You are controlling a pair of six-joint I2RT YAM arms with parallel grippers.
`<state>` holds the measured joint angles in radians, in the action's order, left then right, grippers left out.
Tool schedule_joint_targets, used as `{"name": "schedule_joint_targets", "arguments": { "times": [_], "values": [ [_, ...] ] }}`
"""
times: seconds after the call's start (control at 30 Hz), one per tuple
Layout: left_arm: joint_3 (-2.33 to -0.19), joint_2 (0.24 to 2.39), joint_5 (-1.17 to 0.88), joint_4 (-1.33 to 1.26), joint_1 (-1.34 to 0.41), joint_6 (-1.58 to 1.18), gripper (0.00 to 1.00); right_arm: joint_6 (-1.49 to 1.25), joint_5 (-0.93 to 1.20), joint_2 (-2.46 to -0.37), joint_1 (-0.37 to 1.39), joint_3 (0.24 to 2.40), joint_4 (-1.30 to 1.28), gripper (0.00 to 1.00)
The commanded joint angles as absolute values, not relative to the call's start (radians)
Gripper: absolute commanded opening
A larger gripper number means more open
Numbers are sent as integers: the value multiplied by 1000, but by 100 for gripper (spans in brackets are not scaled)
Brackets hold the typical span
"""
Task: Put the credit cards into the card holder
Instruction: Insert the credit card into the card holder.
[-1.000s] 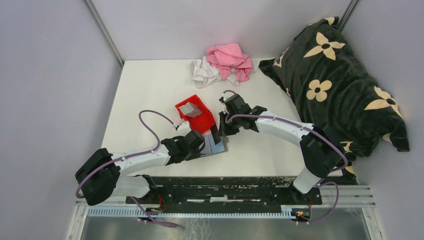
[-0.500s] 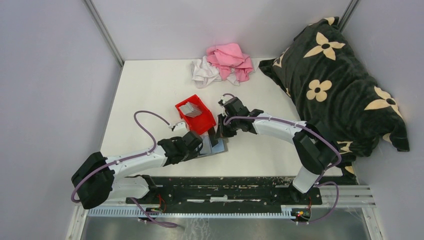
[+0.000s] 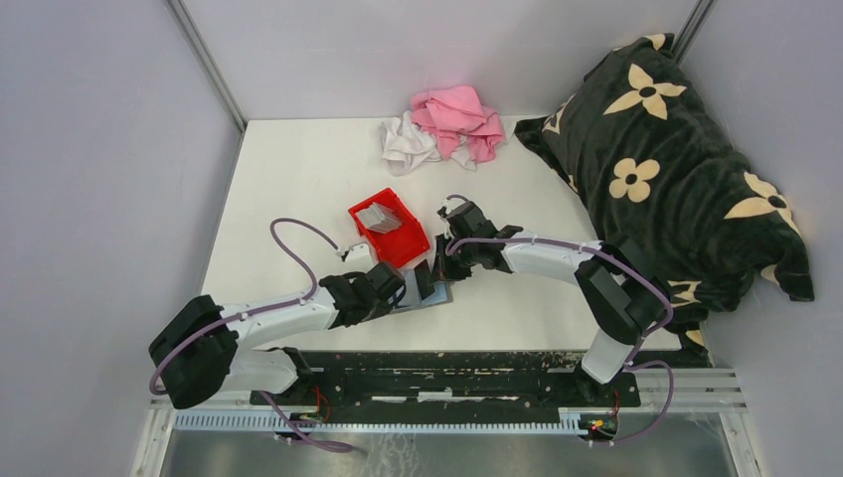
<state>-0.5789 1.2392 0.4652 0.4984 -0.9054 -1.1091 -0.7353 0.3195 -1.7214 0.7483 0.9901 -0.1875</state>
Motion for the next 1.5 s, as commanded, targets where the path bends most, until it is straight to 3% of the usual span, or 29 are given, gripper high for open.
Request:
{"name": "schedule_joint_targets", "arguments": {
  "times": [0.0,1.47],
  "values": [
    [-592,1276,509,473,-909,-1103,32,-763,340,-1722,752,974,-108,1],
    [-560,1321,458,424,-911,-1092,27,-793,357,-1671,750,928,-66,1]
  ]
}}
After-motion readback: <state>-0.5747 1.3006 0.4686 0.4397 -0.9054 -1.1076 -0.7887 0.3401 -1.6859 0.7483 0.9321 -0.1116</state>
